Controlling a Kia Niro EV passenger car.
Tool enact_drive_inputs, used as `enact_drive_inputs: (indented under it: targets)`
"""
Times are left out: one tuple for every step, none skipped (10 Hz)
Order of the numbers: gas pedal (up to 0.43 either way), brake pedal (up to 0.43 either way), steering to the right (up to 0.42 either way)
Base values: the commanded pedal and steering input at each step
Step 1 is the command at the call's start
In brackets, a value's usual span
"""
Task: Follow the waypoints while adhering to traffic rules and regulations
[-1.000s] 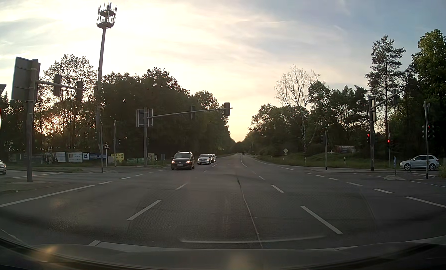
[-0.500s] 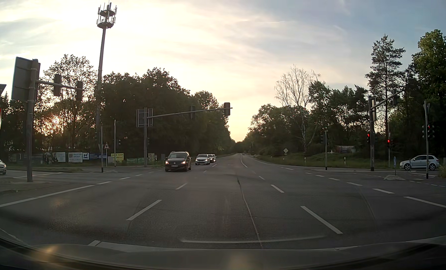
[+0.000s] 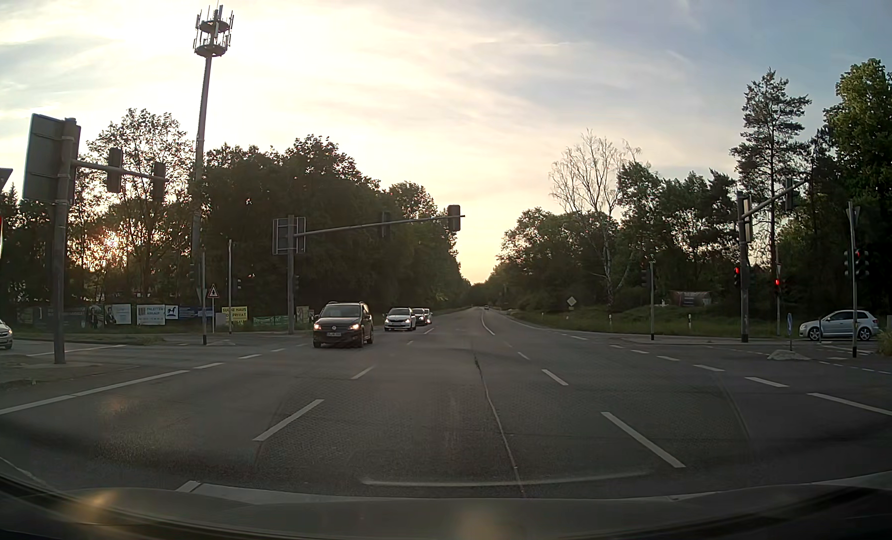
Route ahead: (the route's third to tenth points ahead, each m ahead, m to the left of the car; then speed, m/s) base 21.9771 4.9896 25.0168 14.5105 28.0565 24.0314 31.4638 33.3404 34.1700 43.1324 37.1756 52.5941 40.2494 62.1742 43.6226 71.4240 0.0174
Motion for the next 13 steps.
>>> enact_drive_inputs:
  targets:
    - [0.000,0.390,0.002]
    - [0.000,0.384,0.001]
    - [0.000,0.384,0.001]
    - [0.000,0.384,0.001]
    - [0.000,0.384,0.001]
    - [0.000,0.384,0.001]
    - [0.000,0.384,0.001]
    - [0.000,0.384,0.001]
    - [0.000,0.384,0.001]
    - [0.000,0.384,0.001]
    - [0.000,0.384,0.002]
    - [0.000,0.384,0.001]
    - [0.000,0.384,0.001]
